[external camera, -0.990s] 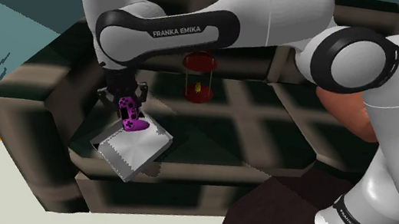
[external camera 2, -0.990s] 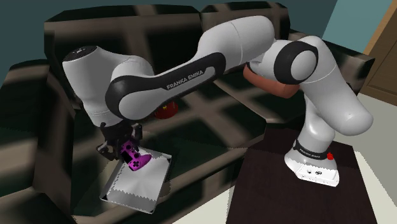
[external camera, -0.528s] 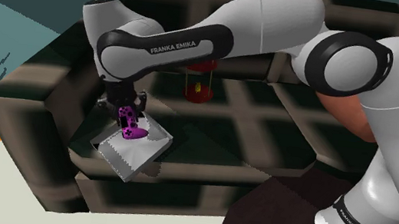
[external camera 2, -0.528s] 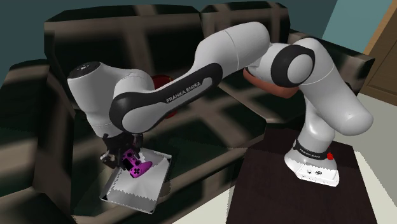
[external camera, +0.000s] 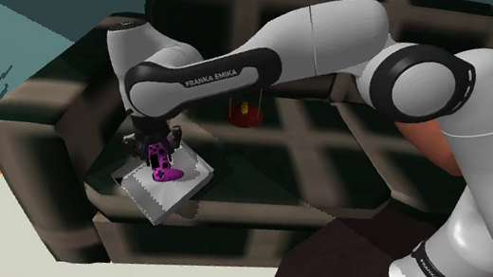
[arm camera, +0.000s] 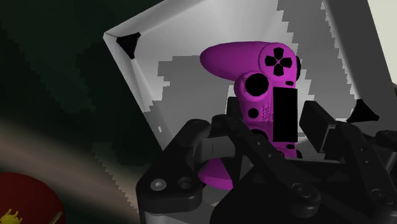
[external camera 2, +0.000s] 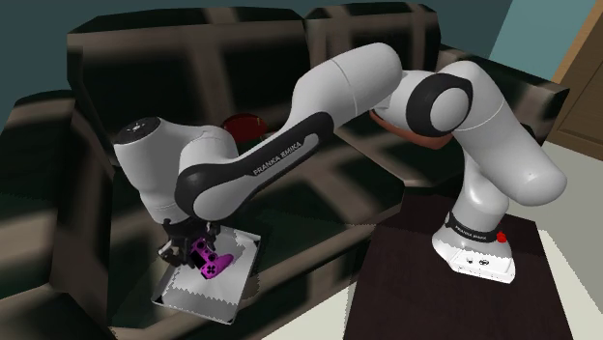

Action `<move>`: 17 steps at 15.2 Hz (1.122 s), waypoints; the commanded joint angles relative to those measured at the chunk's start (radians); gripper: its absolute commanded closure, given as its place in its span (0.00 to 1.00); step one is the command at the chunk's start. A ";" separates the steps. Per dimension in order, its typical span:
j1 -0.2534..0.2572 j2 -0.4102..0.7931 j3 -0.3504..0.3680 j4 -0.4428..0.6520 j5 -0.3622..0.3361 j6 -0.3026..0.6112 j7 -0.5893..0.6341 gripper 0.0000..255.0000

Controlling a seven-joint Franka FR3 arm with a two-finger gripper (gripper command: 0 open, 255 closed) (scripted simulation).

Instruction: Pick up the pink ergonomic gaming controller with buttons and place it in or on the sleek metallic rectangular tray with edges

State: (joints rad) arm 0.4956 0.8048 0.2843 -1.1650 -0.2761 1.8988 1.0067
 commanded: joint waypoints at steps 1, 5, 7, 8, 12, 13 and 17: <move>-0.001 0.001 0.000 -0.005 -0.001 0.007 0.001 1.00; -0.001 0.001 0.000 -0.005 -0.001 0.007 0.001 1.00; -0.001 0.001 0.000 -0.005 -0.001 0.007 0.001 1.00; -0.001 0.001 0.000 -0.005 -0.001 0.007 0.001 0.00; -0.001 0.001 0.000 -0.005 -0.001 0.007 0.001 0.00; -0.001 0.001 0.000 -0.005 -0.001 0.007 0.001 0.00; 0.012 -0.021 0.006 0.085 0.009 -0.104 -0.010 0.00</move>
State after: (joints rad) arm 0.5076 0.7958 0.2881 -1.0879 -0.2697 1.8163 0.9993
